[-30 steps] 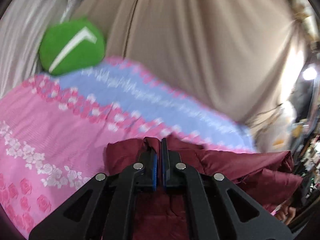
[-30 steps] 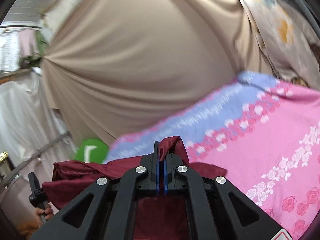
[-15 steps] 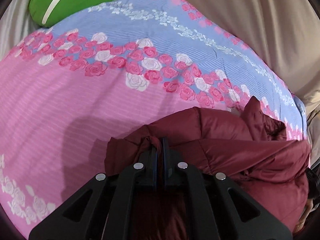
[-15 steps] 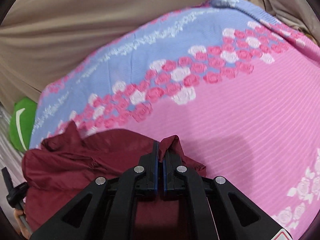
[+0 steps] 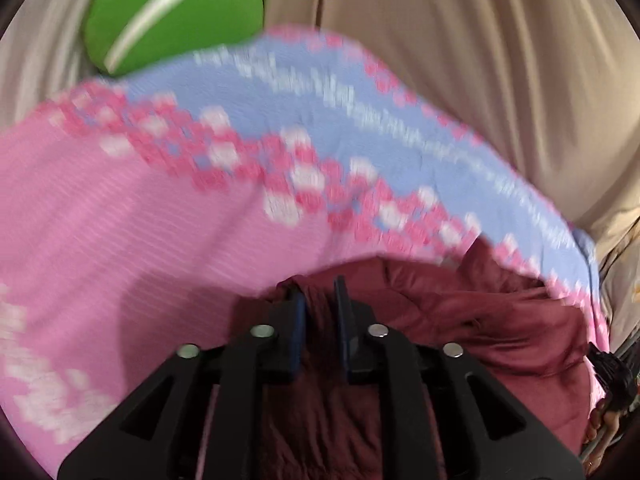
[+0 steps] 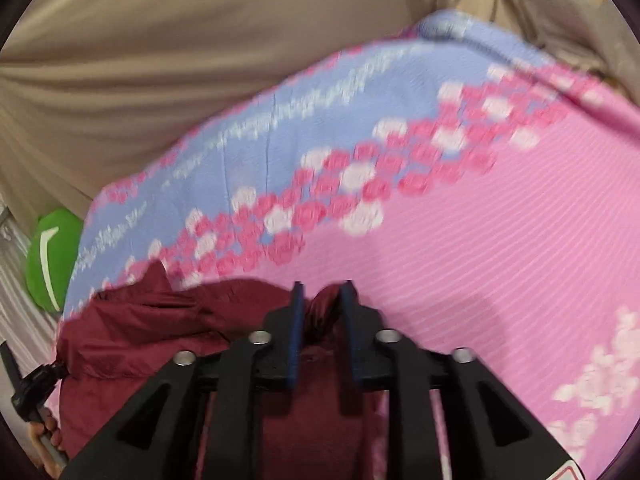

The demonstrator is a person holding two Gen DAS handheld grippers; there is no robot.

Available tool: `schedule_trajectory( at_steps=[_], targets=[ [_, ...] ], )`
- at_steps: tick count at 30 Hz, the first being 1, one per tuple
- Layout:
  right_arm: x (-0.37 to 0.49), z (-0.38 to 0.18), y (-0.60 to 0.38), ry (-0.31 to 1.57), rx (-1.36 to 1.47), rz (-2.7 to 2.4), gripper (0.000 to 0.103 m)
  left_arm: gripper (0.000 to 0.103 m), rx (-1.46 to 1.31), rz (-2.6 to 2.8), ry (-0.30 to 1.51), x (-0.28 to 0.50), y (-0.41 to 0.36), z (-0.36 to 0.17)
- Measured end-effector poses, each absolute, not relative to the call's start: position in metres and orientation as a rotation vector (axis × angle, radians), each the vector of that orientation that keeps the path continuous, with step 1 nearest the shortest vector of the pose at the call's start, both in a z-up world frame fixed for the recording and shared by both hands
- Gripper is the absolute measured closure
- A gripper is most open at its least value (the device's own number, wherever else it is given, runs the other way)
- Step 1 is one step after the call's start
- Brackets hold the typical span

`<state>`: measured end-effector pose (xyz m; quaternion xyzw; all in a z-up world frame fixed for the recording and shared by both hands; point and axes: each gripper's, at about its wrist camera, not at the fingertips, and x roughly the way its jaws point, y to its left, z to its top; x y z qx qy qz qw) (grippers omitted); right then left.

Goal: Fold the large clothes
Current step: 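Fold the hem up toward the collar with both tools and release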

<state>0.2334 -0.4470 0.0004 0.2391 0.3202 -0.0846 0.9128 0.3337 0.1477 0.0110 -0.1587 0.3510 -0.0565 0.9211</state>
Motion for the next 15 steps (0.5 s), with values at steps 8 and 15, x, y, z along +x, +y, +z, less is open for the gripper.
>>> schedule_trajectory(
  at_steps=[8,15],
  targets=[
    [0.178,0.071,-0.341,0.617,0.202,0.021,0.065,0.050,-0.093,-0.300,0.594,0.255,0.073,0.100],
    [0.177,0.013,-0.230,0.800,0.009,0.229,0.070,0.049,0.100,-0.494,0.856,0.243,-0.038,0.008]
  ],
)
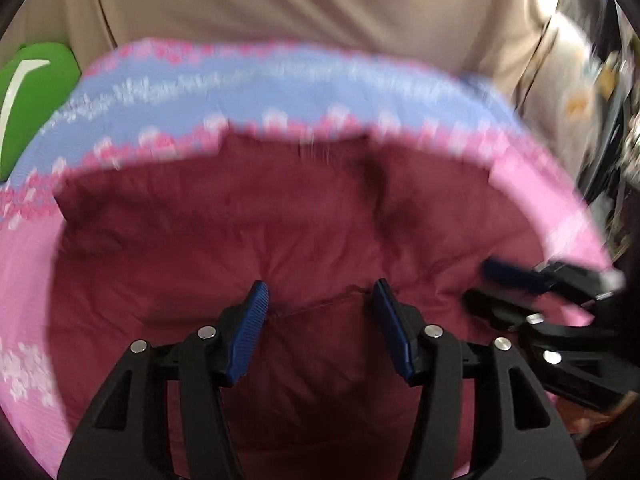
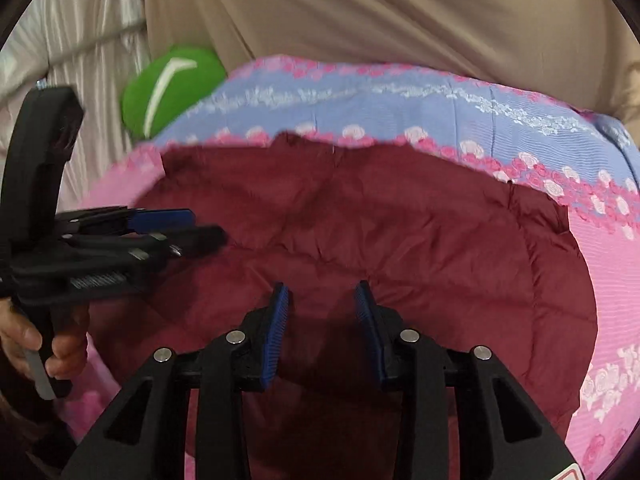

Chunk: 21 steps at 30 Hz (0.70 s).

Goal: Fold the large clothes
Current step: 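Fold the hem up toward the collar with both tools and release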

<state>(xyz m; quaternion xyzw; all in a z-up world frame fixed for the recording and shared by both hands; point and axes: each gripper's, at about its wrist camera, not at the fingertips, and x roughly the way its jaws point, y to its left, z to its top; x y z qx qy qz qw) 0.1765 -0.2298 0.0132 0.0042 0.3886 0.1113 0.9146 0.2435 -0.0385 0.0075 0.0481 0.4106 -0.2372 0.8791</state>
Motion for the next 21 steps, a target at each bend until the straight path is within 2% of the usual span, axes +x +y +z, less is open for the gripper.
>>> schedule_trajectory(
  at_steps=[2,7,8,9,11,12,13,17,21],
  targets=[
    [0.172,0.005,-0.248,0.804,-0.003,0.155,0.071,0.049,0.119,-0.461,0.830,0.242,-0.030,-0.002],
    [0.146,-0.013,-0.364,0.848,0.185,-0.111,0.071,0.048,0.054,-0.300,0.830,0.252,0.040,-0.008],
    [0.140,-0.017,-0.377,0.860,0.199,-0.155,0.063,0.048,0.030,-0.268,0.840,0.255,0.056,-0.011],
    [0.133,-0.023,-0.393,0.875,0.220,-0.209,0.044,0.048,0.014,-0.232,0.845,0.257,0.069,-0.014],
    [0.123,-0.028,-0.414,0.889,0.301,-0.221,0.046,0.049,-0.032,-0.203,0.855,0.263,0.085,-0.012],
    [0.120,-0.025,-0.420,0.889,0.335,-0.221,0.052,0.050,-0.067,-0.201,0.861,0.266,0.091,-0.007],
    [0.120,-0.020,-0.421,0.881,0.335,-0.230,0.053,0.050,-0.092,-0.200,0.862,0.268,0.095,-0.003],
    [0.147,0.027,-0.409,0.779,0.276,-0.196,0.052,0.048,-0.132,-0.242,0.799,0.285,0.088,0.031],
    [0.202,0.044,-0.381,0.789,0.272,-0.093,0.055,0.047,-0.093,-0.277,0.790,0.313,0.051,0.047]
  ],
)
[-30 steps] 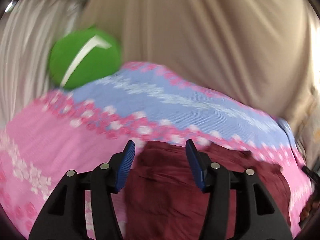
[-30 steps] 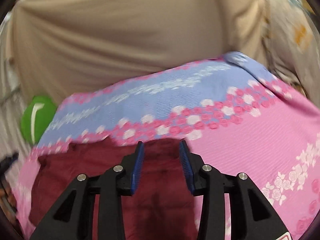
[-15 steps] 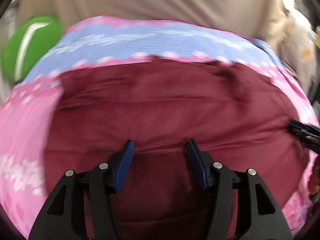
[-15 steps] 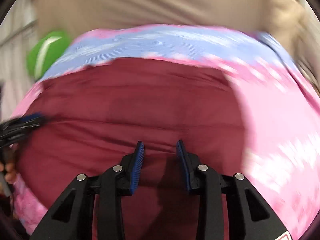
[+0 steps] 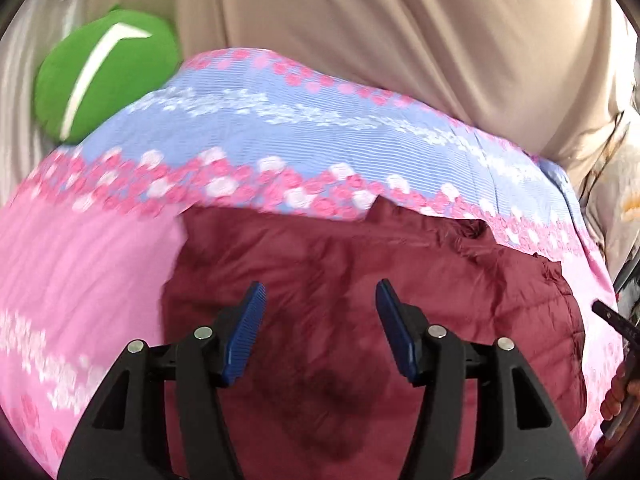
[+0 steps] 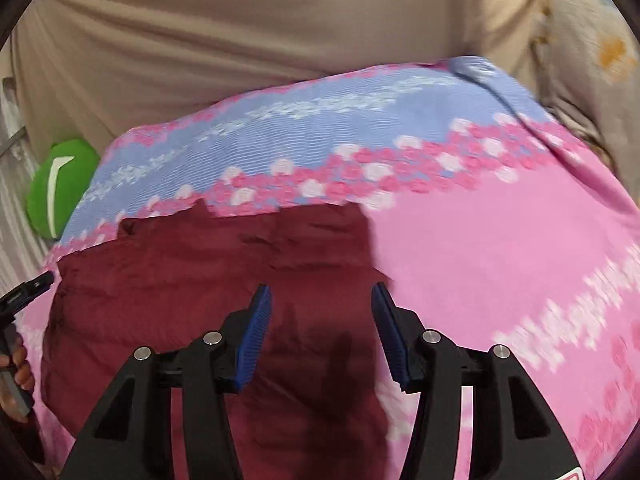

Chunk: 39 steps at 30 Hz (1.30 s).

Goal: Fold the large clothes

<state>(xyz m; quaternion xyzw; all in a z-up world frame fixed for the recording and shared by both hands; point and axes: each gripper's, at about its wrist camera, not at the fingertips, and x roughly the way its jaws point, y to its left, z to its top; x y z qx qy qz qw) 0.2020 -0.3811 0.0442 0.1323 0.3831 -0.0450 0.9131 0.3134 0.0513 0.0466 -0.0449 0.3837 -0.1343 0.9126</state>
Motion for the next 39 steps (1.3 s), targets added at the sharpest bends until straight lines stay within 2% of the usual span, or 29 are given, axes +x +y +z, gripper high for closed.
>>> schedule_trajectory(
  at_steps=[7,8,9,11,13,15,19,22,26,28,33,36,39],
  targets=[
    [0.288,0.018,-0.275,0.900,0.119,0.132,0.061,0.047,0.080,-0.316,0.884,0.357,-0.016,0.006],
    [0.300,0.010,-0.264,0.907,0.058,0.115,0.061,0.043,0.109,-0.299,0.892,0.366,-0.021,-0.004],
    [0.311,0.001,-0.262,0.919,0.030,0.095,0.061,0.035,0.124,-0.284,0.888,0.372,-0.021,-0.010],
    [0.328,-0.012,-0.276,0.925,0.071,0.082,0.061,0.028,0.092,-0.273,0.863,0.383,-0.011,-0.020],
    [0.337,-0.020,-0.300,0.930,0.183,0.084,0.069,0.027,0.015,-0.292,0.869,0.388,0.001,-0.026],
    [0.337,-0.024,-0.308,0.933,0.244,0.093,0.070,0.027,0.017,-0.287,0.856,0.386,0.000,-0.027],
    [0.334,-0.020,-0.300,0.922,0.158,0.032,0.070,0.029,0.004,-0.287,0.834,0.383,0.004,-0.023],
    [0.316,0.001,-0.291,0.897,0.139,0.063,0.065,0.029,-0.029,-0.321,0.805,0.370,0.020,-0.001],
    [0.308,0.033,-0.247,0.880,0.068,0.217,0.065,0.018,-0.006,-0.305,0.769,0.360,0.039,0.025],
    [0.317,0.038,-0.221,0.910,0.031,0.286,0.065,0.018,-0.006,-0.286,0.782,0.363,0.050,0.026],
    [0.350,0.018,-0.179,0.996,-0.044,0.363,0.065,0.018,-0.043,-0.242,0.805,0.378,0.074,0.005],
    [0.371,0.000,-0.170,1.004,-0.079,0.326,0.068,0.018,-0.070,-0.204,0.849,0.396,0.085,-0.015],
    [0.386,-0.013,-0.181,0.987,-0.034,0.300,0.069,0.011,-0.139,-0.202,0.877,0.410,0.095,-0.030]
  ],
)
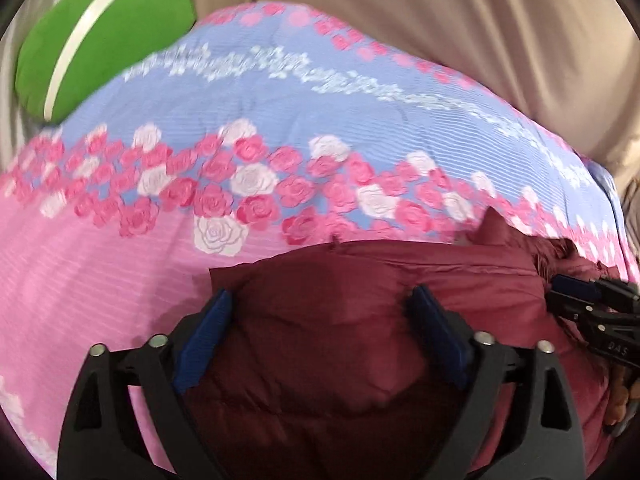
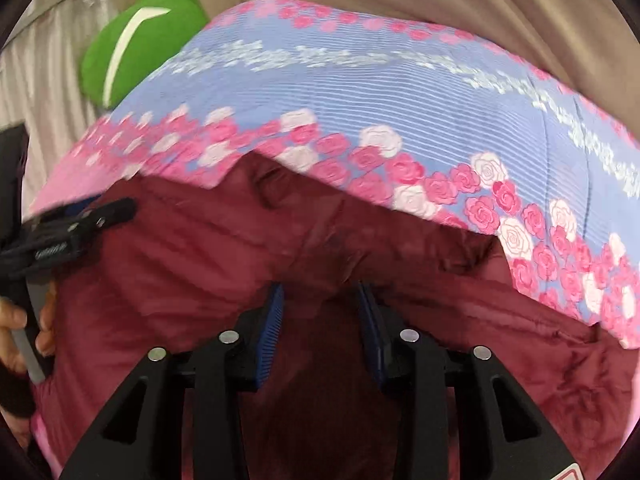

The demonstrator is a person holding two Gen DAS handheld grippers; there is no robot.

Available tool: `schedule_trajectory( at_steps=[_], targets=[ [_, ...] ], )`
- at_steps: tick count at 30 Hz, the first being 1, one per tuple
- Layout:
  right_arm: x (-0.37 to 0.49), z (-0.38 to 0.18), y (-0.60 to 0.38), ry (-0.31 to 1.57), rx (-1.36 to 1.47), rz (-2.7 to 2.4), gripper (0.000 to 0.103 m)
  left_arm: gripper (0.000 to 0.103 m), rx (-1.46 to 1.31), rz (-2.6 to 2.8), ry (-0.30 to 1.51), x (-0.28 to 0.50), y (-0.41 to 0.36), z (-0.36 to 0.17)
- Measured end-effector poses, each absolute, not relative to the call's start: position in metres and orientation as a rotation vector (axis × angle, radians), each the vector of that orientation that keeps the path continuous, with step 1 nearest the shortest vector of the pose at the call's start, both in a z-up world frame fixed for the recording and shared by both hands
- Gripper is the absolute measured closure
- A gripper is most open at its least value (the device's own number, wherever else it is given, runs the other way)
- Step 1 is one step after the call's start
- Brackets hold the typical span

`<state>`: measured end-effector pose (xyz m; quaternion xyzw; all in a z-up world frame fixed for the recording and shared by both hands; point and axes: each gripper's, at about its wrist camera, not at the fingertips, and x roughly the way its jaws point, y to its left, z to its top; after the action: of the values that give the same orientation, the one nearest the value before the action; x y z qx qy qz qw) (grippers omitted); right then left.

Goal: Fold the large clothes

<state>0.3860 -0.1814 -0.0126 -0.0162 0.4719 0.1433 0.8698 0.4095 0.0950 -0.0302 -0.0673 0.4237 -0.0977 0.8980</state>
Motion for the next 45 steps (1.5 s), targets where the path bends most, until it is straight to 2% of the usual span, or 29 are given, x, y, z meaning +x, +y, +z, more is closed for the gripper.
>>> schedule_trajectory(
  at_steps=[4,8,12,15,19,21,25,28,30,35,41,45],
  targets=[
    [0.391,-0.025,-0.193,0.961,0.067,0.300,0.070,0.009,-0.142,-0.193,0.882,0.412,0.094,-0.033],
    [0.372,-0.005,-0.200,0.911,0.059,0.214,0.070,0.011,-0.102,-0.166,0.867,0.406,0.091,-0.026],
    [0.317,0.038,-0.248,0.783,0.084,0.110,0.062,0.011,-0.112,-0.200,0.754,0.359,0.101,0.015],
    [0.280,0.037,-0.298,0.784,0.093,-0.024,0.059,0.009,-0.093,-0.288,0.741,0.322,0.092,0.035],
    [0.253,-0.010,-0.369,0.870,0.210,-0.149,0.060,0.008,0.035,-0.310,0.815,0.311,0.060,0.003],
    [0.235,-0.011,-0.387,0.853,0.314,-0.164,0.061,0.007,0.060,-0.296,0.824,0.311,0.056,-0.017],
    [0.199,0.012,-0.376,0.763,0.268,-0.190,0.057,0.006,0.043,-0.278,0.810,0.309,0.059,-0.020],
    [0.201,-0.005,-0.372,0.810,0.193,-0.204,0.054,0.005,0.033,-0.255,0.803,0.307,0.060,-0.025],
    [0.203,-0.018,-0.382,0.850,0.257,-0.204,0.053,0.005,0.042,-0.245,0.797,0.307,0.059,-0.025],
    [0.169,0.005,-0.375,0.786,0.356,-0.175,0.052,0.005,0.039,-0.213,0.788,0.299,0.059,-0.025],
    [0.164,-0.029,-0.355,0.823,0.248,-0.204,0.046,0.005,0.054,-0.190,0.777,0.295,0.057,-0.024],
    [0.148,-0.003,-0.339,0.776,0.237,-0.207,0.046,0.005,0.048,-0.165,0.774,0.292,0.059,-0.023]
  ],
)
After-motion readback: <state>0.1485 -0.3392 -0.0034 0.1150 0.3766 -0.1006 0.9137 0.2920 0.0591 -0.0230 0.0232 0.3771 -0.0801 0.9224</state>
